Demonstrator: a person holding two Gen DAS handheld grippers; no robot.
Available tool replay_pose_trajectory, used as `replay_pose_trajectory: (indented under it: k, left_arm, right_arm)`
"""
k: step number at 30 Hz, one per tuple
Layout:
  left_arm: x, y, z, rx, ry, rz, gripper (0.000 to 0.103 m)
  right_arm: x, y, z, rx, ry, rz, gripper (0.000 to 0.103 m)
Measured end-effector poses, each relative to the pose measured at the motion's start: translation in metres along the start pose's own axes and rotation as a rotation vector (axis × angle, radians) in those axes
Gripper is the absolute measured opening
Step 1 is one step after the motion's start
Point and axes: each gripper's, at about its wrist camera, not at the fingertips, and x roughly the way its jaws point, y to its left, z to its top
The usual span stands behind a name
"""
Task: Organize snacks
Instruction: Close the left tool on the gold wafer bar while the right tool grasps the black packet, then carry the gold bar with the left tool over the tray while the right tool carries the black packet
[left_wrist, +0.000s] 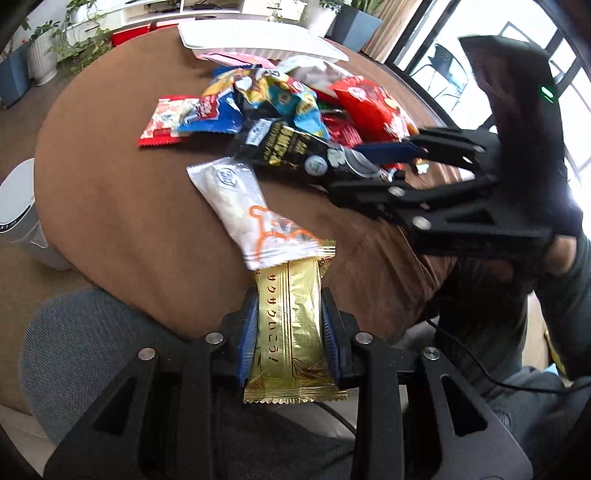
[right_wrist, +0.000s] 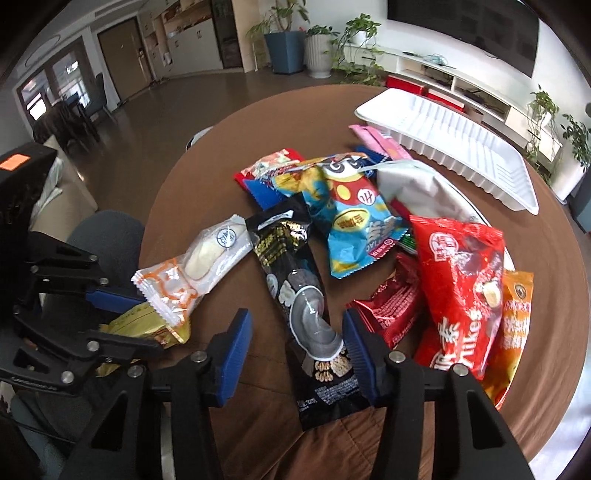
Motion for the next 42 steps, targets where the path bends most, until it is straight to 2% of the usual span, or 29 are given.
replay_pose_trajectory:
  k: [5,8,12,14,16,24,36,42]
  left_arm:
    - [-0.002,-0.005,-0.010,-0.006,-0.001,-0.016,0.029]
    - [-0.003,-0.006,-0.011,-0.007,-0.007,-0.027,0.029]
    - [-0.006,-0.007,-0.016,-0.001,-0.016,-0.038,0.029]
    - [-0.006,-0.008,-0.017,-0.001,-0.018,-0.039,0.029]
    - [-0.008,-0.008,-0.019,-0.002,-0.017,-0.040,0.029]
    - [-0.012,-0.015,-0.019,0.010,-0.034,-0.075,0.029]
    - [-0.021,-0.033,-0.012,0.009,-0.066,-0.144,0.029]
    - [-0.025,-0.035,-0.006,0.005,-0.081,-0.151,0.029]
  right_arm:
    - [0.011,0.002,0.004,-0.055,0.053,-0.007,0.054]
    - [0.019,0.004,0.006,-0.095,0.093,-0.013,0.049]
    - [0.019,0.005,0.005,-0.117,0.105,0.006,0.034]
    - [0.020,0.003,0.006,-0.119,0.113,0.013,0.033]
    - [0.019,0.003,0.006,-0.120,0.117,0.020,0.026]
    - [0.004,-0.006,-0.009,-0.036,0.093,0.055,0.022]
    - [-0.037,-0.028,-0.025,0.132,-0.025,0.200,0.022]
    - [-0.043,-0.043,-0.032,0.191,-0.044,0.205,0.022]
